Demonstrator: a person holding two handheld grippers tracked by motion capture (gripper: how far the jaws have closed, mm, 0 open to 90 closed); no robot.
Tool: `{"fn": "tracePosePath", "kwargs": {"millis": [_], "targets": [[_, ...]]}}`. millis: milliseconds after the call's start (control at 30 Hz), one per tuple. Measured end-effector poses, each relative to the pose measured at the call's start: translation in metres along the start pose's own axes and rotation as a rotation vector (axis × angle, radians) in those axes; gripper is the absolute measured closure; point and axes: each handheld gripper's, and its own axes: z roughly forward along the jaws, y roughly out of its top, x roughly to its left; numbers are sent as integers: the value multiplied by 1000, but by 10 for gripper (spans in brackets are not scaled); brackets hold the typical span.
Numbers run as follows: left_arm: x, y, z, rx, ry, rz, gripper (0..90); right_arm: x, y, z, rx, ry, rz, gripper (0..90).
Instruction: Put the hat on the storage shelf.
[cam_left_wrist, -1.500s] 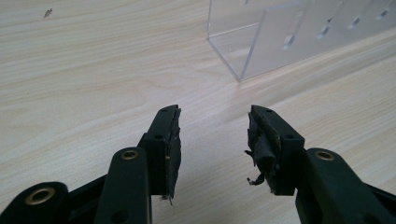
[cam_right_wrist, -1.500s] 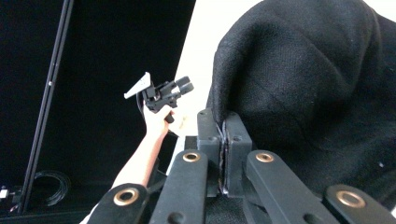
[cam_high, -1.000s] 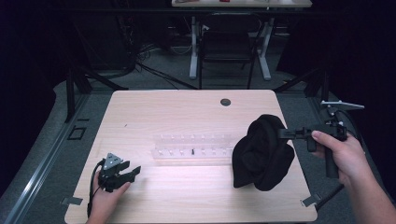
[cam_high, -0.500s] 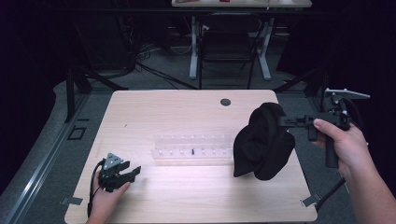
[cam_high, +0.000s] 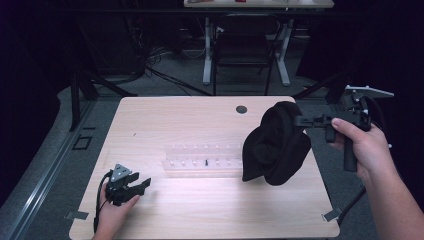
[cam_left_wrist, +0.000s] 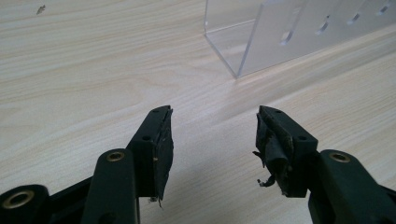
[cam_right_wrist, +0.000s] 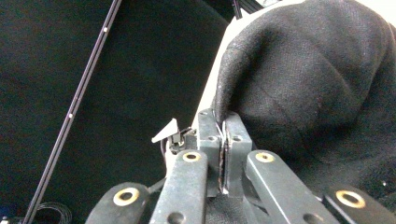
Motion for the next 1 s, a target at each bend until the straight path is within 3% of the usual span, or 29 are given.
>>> {"fn": "tracePosePath", "kwargs": {"millis": [467,1000], "targets": [[1,0,0,-4,-1,-2,462,16,17,17,-13,-5,-15,885],[1,1,-1,-5,-5,0,462,25,29,52,8,0,-22,885]]}}
